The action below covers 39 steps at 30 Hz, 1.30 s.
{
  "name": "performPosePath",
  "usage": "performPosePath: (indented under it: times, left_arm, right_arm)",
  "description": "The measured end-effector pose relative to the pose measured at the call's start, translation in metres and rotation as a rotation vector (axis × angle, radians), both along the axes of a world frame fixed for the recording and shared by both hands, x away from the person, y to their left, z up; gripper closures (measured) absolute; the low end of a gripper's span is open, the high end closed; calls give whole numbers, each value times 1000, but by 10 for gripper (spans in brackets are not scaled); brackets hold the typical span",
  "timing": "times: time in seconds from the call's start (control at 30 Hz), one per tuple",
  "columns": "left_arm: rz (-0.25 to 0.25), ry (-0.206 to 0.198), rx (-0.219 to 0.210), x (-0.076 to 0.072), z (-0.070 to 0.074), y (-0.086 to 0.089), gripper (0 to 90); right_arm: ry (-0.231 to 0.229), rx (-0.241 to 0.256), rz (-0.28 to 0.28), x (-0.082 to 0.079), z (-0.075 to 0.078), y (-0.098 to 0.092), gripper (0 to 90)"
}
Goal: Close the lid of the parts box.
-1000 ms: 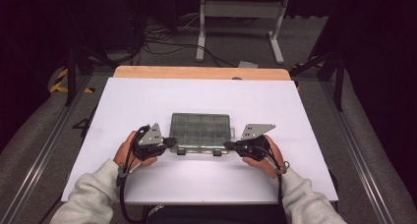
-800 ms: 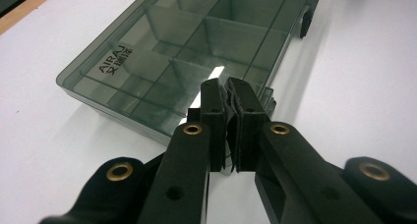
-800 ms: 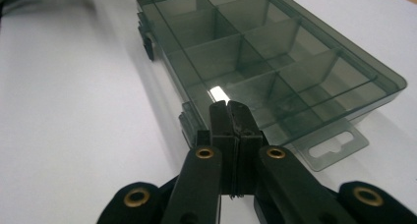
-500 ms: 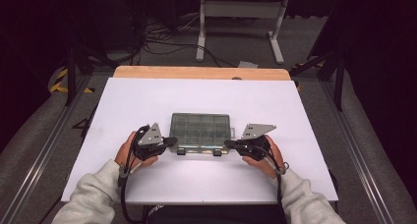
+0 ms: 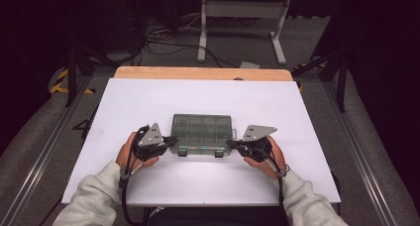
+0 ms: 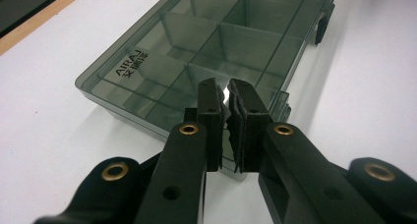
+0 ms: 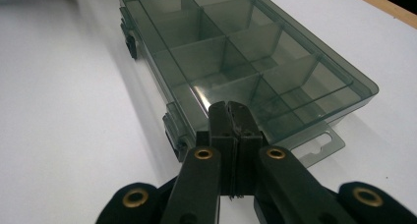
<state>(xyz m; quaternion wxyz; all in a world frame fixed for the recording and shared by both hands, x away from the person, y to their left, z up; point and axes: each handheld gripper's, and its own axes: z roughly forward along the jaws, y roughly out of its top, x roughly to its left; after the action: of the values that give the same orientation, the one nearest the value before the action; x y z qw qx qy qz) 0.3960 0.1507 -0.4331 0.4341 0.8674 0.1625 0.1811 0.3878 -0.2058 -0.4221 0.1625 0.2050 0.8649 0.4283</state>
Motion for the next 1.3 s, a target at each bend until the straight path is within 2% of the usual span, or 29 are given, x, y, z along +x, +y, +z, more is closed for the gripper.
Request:
performPosePath:
  times: [0.2,0.33,0.5,0.77,0.93,1.1,1.3]
  left_arm:
    - [2,0,-3,0,0,0,836]
    - [0,5,11,0,-1,-3,843]
    - [15,-5,24,1,-3,-5,862]
    - [-8,-11,17,1,-5,-15,896]
    - [-20,-27,39,0,-4,-26,899]
    - [-26,-9,20,2,-4,-27,899]
    - [-36,-14,31,2,-4,-35,899]
  right_arm:
    - [-9,2,-3,-1,2,0,900]
    - [-6,-14,-1,-1,-1,1,900]
    - [-2,-8,0,-1,-1,1,900]
    - [-12,0,8,-2,-3,4,900]
    - [-21,-5,13,-4,-3,10,900]
    - [-23,-8,18,-4,-3,12,900]
    - [-34,-14,28,-5,-4,20,900]
